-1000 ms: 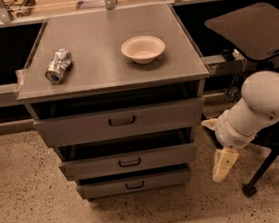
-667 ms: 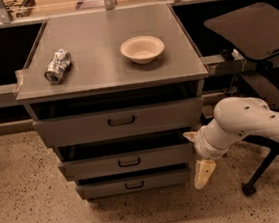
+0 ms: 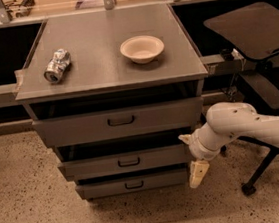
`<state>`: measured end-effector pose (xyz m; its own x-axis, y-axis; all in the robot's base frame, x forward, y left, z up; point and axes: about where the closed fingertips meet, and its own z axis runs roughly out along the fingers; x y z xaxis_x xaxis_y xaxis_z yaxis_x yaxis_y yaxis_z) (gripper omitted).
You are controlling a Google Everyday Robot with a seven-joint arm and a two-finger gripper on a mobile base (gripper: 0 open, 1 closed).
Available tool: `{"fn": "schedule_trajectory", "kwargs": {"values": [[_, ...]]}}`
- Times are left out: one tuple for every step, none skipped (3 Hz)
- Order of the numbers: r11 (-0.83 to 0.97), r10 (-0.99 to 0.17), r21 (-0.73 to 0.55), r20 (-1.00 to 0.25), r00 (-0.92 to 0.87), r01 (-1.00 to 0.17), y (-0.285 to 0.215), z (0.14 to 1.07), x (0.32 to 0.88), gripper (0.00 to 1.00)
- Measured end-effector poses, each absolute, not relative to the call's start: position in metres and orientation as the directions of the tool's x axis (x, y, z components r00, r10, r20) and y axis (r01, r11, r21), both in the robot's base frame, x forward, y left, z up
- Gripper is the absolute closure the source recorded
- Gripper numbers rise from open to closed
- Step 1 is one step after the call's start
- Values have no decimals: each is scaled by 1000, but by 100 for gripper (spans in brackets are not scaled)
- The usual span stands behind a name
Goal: Open middle drawer
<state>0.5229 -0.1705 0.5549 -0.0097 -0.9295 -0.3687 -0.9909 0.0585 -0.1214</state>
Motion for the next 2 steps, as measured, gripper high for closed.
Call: {"fn": "schedule_trajectory", "kwargs": {"values": [[19, -931, -104, -364, 21, -994, -160, 484, 563, 0], [-4, -934, -108, -356, 42, -994, -149, 453, 586, 0]]}}
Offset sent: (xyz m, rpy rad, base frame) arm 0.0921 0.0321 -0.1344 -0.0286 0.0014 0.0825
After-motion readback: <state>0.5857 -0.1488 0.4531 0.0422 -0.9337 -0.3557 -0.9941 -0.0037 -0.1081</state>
